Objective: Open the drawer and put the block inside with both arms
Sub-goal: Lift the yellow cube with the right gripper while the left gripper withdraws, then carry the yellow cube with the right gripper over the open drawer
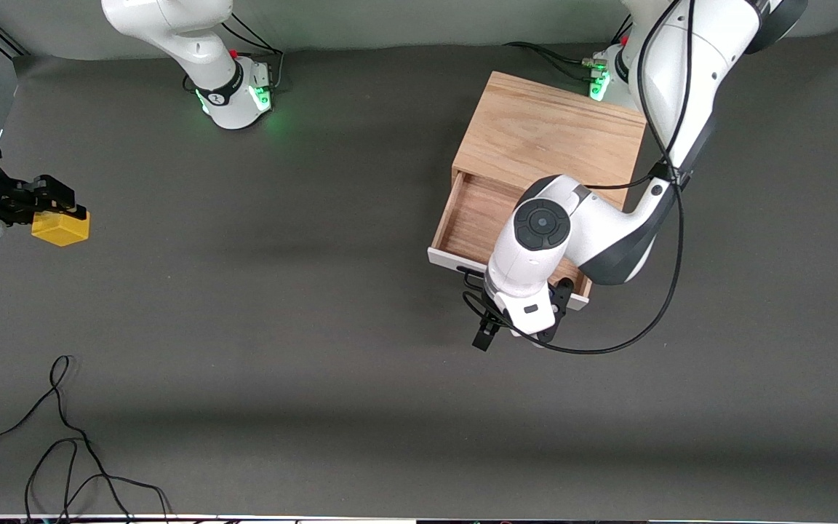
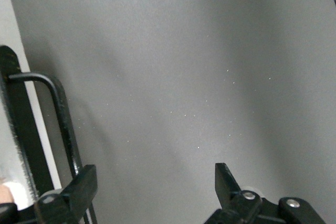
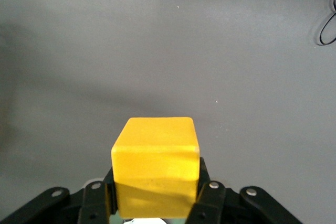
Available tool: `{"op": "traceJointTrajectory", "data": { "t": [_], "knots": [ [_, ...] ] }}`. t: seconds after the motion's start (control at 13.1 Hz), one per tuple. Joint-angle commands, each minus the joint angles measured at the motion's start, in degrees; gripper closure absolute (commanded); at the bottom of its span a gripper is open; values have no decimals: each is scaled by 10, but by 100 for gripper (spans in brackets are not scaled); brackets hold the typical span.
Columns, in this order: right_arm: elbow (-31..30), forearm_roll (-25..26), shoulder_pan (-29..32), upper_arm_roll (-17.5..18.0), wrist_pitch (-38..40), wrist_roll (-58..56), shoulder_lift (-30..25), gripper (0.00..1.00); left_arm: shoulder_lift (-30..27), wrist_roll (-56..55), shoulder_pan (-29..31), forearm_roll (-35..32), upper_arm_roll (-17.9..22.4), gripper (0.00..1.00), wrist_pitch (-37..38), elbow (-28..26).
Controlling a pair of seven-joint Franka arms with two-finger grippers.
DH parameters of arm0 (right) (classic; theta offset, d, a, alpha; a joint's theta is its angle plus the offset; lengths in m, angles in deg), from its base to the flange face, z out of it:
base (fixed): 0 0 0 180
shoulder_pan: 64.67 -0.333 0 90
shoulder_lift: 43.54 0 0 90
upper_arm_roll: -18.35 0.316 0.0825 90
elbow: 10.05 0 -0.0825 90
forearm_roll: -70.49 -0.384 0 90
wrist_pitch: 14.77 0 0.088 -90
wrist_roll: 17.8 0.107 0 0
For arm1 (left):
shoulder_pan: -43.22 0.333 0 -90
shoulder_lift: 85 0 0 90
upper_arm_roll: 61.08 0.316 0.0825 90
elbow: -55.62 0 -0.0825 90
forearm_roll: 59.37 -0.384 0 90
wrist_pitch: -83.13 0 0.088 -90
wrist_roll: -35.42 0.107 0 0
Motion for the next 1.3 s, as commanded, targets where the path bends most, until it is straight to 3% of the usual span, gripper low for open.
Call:
{"op": "traceJointTrajectory", "data": {
  "t": [0.0,0.15,0.46,0.69,0.91,1.22],
  "knots": [
    [21,10,-2,0,10,17,16,100,-31,9,2,-4,1,0,76,27],
    [21,10,-4,1,10,17,16,100,-68,61,26,29,-5,0,136,27],
    [29,9,-21,4,10,57,17,100,-167,312,115,164,-3,0,320,23],
    [33,8,-27,9,10,88,18,100,-221,469,174,174,0,0,424,18],
    [56,7,-65,11,10,145,32,100,-269,623,237,175,0,0,455,-21],
    [115,0,-147,11,10,282,82,100,-329,795,293,176,2,0,437,-84]
  ]
}}
